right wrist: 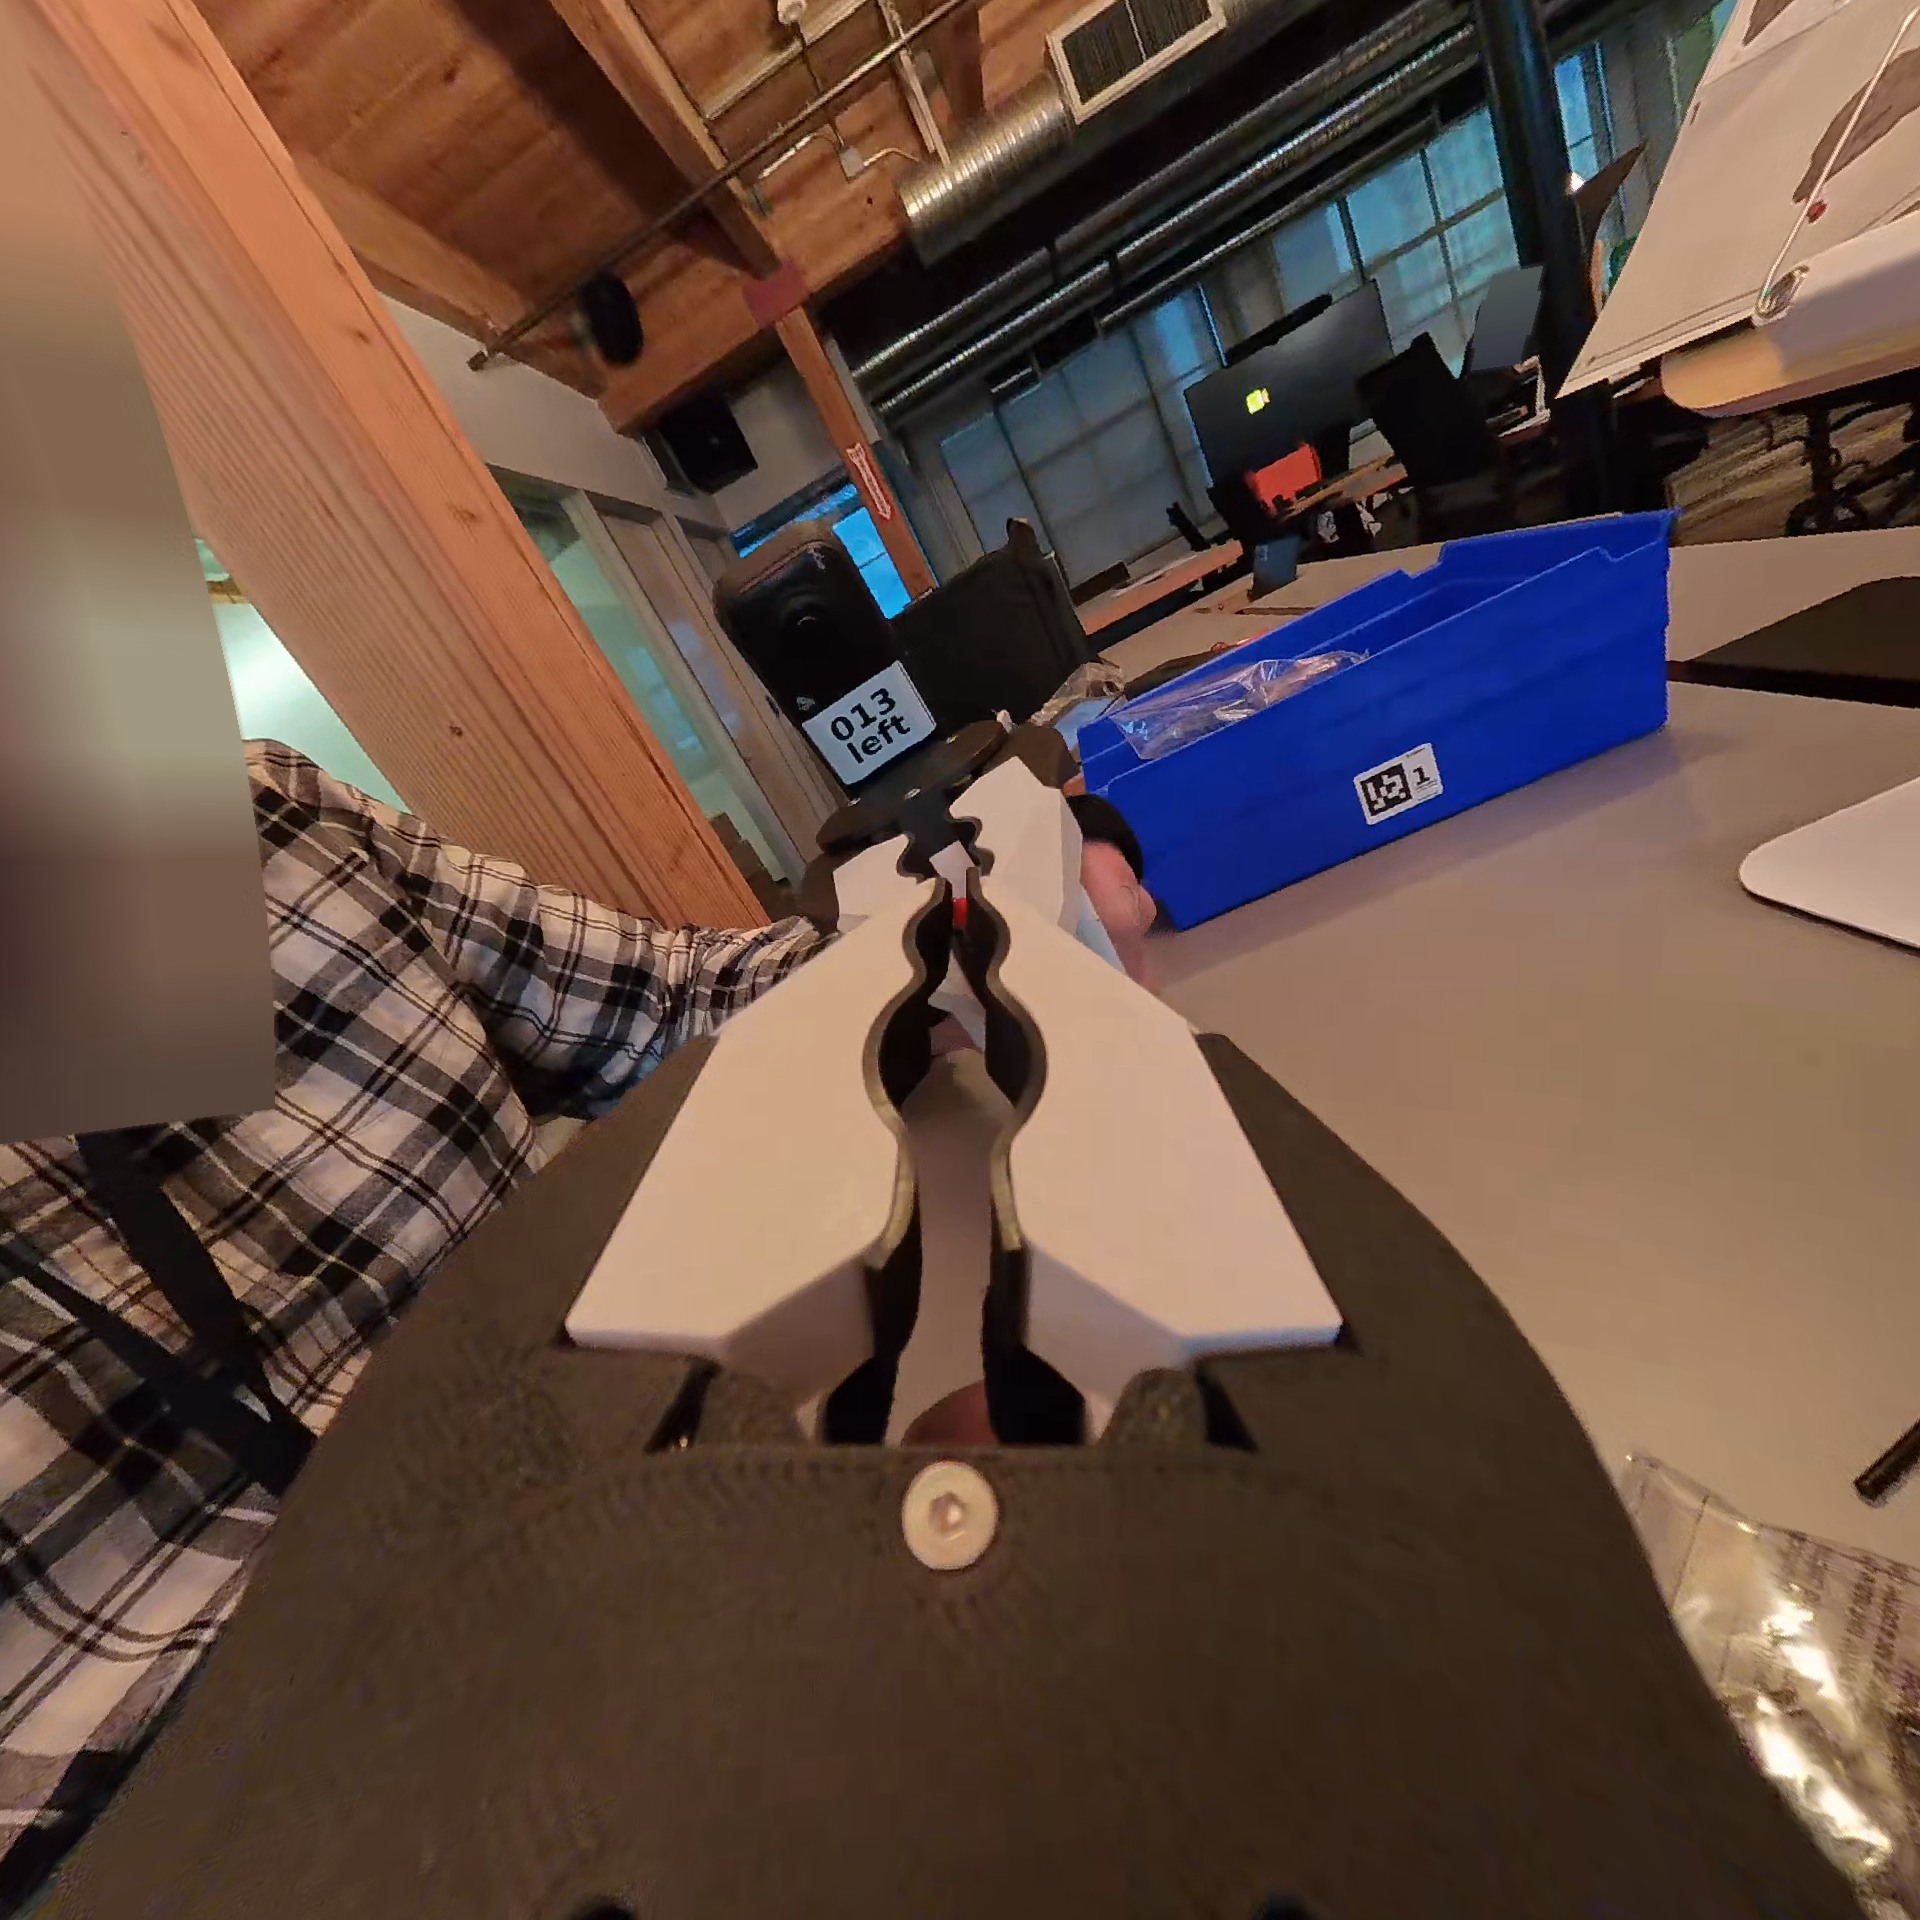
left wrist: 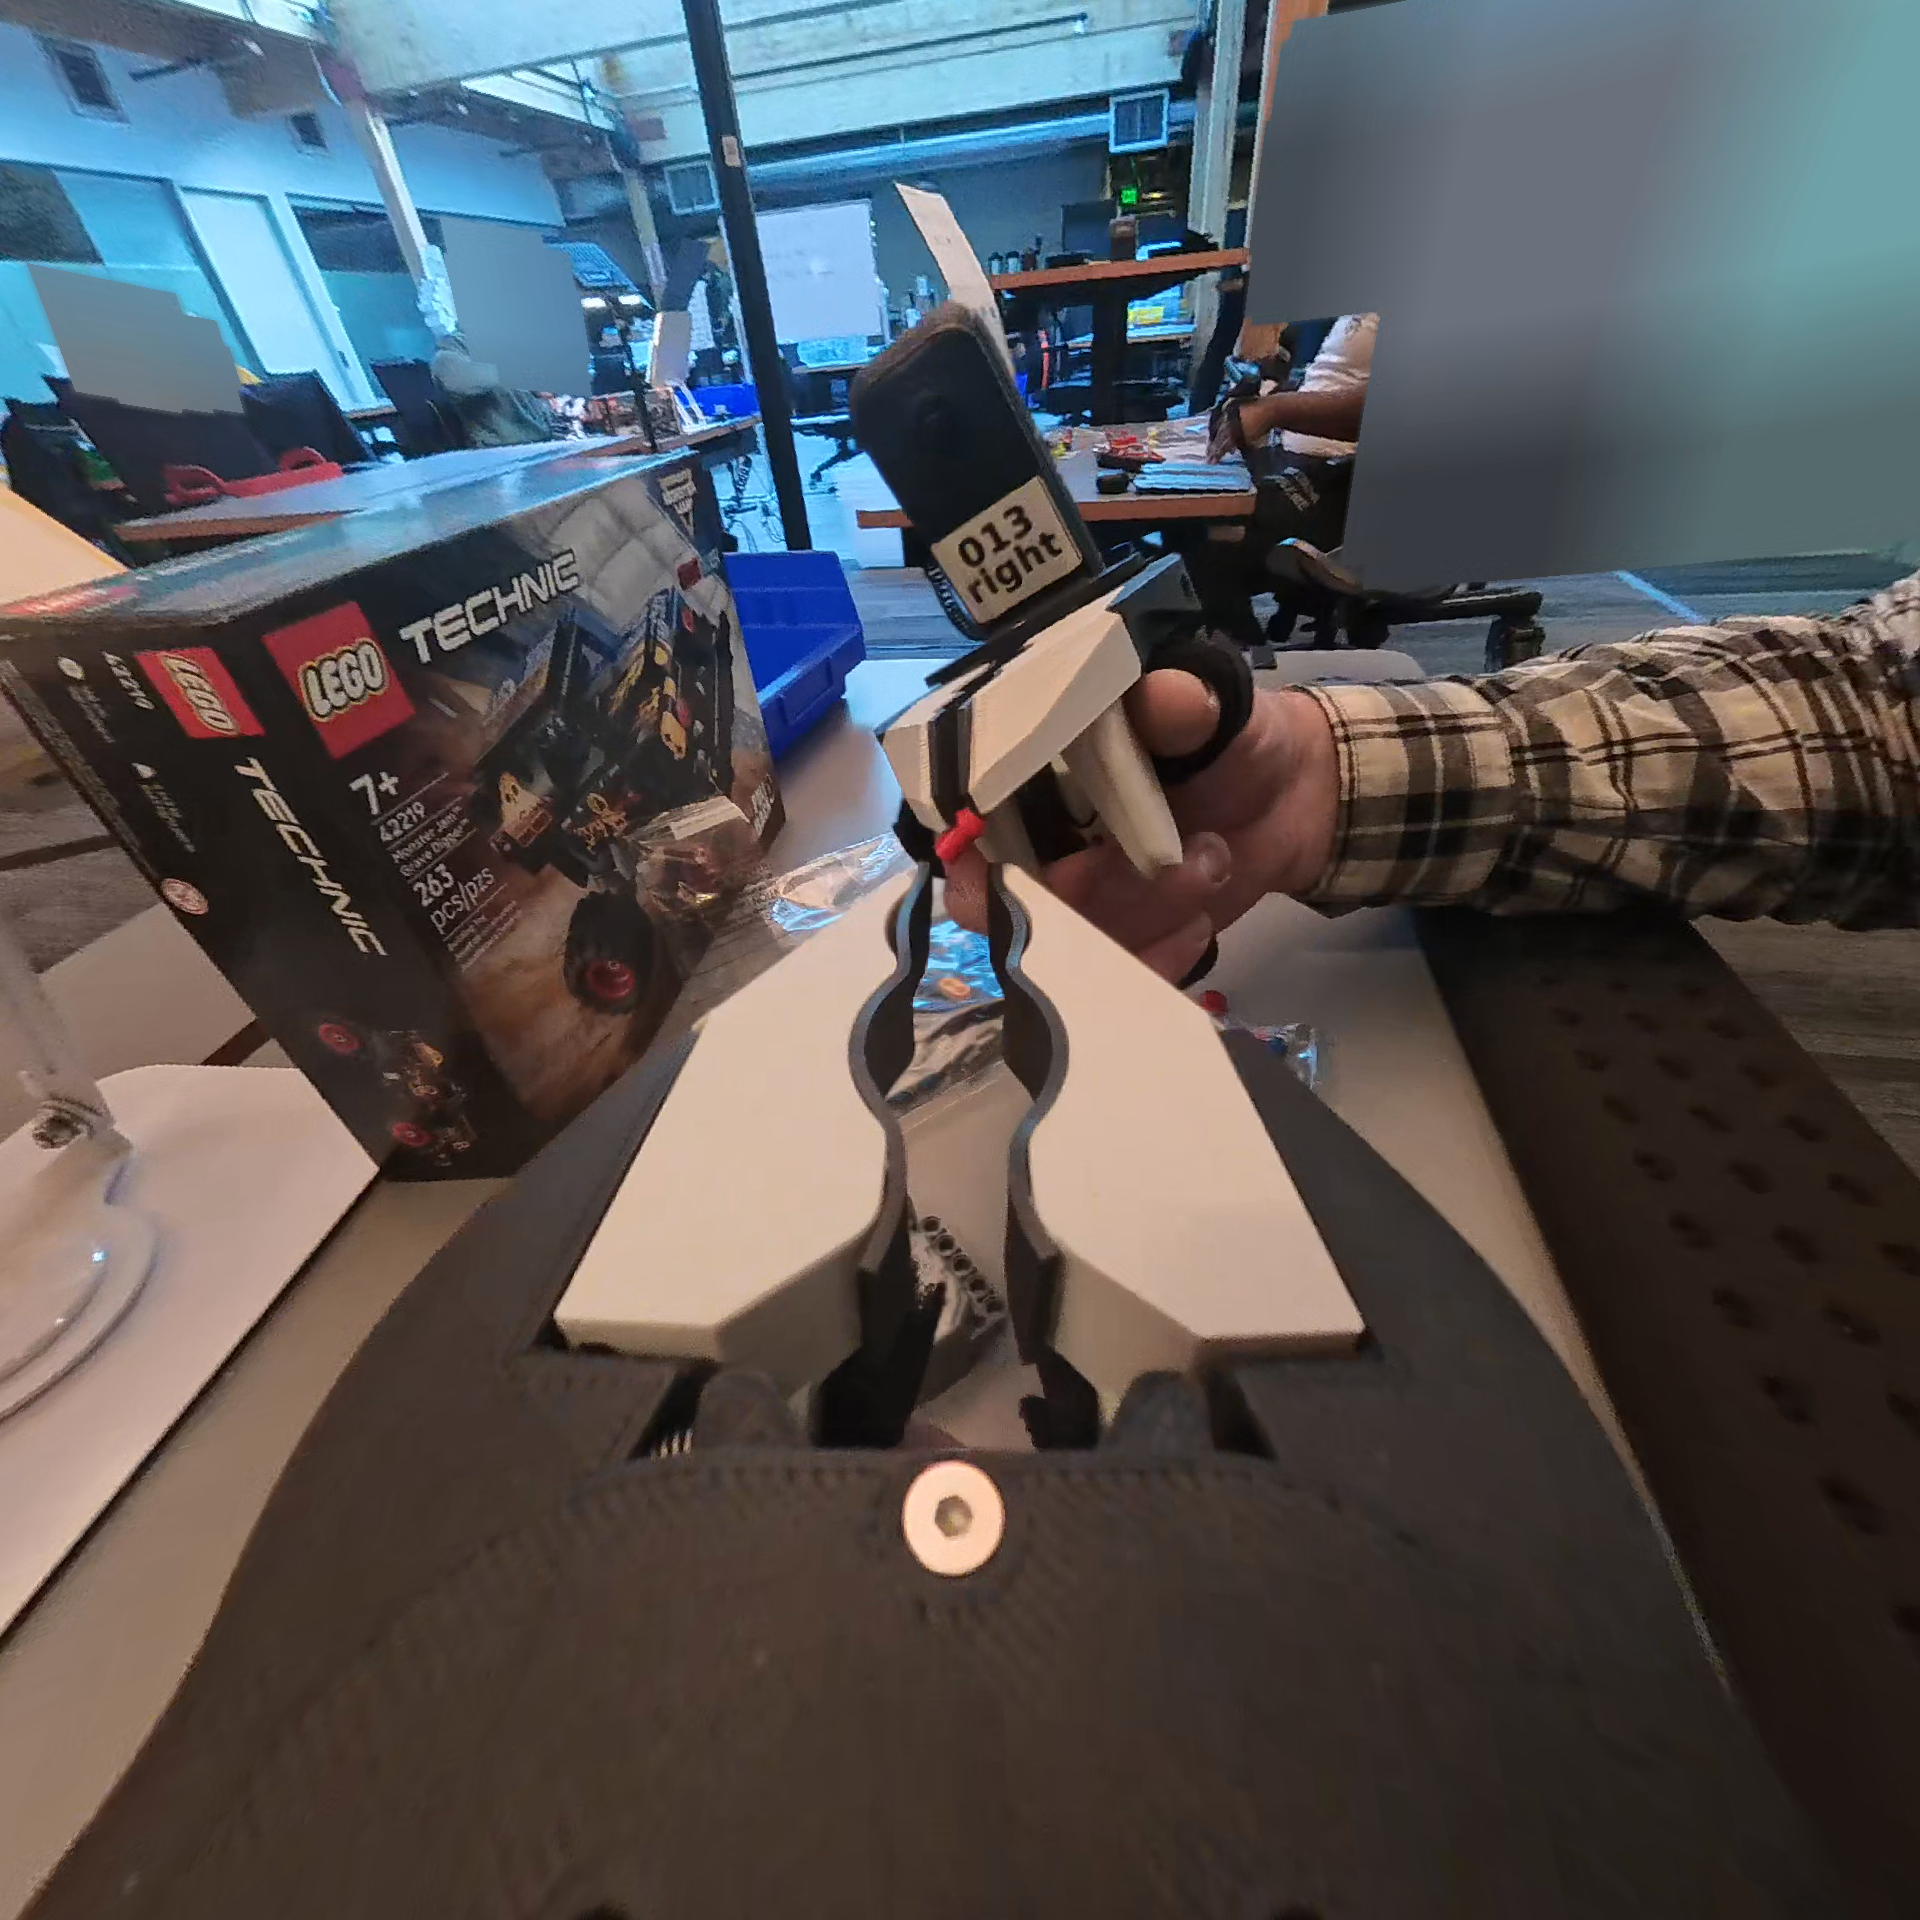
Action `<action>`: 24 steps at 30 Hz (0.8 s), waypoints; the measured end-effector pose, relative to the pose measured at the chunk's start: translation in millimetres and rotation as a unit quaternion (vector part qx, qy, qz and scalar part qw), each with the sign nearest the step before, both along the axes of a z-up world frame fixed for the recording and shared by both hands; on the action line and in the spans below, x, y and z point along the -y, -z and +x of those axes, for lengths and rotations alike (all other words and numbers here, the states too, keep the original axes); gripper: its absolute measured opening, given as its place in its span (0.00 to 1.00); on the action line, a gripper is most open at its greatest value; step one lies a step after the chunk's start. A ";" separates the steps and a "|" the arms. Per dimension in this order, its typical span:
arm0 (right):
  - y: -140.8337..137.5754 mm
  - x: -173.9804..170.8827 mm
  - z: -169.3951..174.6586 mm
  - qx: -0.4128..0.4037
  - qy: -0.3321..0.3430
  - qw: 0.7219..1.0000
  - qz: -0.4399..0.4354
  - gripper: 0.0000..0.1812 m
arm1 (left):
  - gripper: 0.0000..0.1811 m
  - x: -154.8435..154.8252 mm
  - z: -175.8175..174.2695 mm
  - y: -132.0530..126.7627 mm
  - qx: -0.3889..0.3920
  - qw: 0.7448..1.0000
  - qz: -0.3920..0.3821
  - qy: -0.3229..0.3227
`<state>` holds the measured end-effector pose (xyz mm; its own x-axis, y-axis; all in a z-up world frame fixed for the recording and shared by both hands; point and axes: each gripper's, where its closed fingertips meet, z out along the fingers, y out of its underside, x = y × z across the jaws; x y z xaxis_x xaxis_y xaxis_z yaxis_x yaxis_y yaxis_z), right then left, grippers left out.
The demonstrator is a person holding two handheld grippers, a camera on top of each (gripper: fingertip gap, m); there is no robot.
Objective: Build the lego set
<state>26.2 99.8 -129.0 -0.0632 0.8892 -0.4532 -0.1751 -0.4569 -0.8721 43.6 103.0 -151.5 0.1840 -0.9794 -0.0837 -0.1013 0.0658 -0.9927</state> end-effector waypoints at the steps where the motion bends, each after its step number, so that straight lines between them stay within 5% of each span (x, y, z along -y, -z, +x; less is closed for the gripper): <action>1: 0.0 0.6 0.3 -0.001 -0.003 1.000 -0.002 0.00 | 0.04 -1.5 -0.7 -1.0 0.000 1.000 0.005 -0.006; 12: 0.4 2.6 0.1 -0.005 -0.015 1.000 -0.018 0.00 | 0.01 -1.0 -1.3 -3.7 -0.033 0.990 0.130 -0.050; 24: 2.1 -5.1 0.5 0.026 0.029 0.999 0.007 0.04 | 0.00 -5.6 -3.6 -4.0 -0.036 0.988 0.135 -0.066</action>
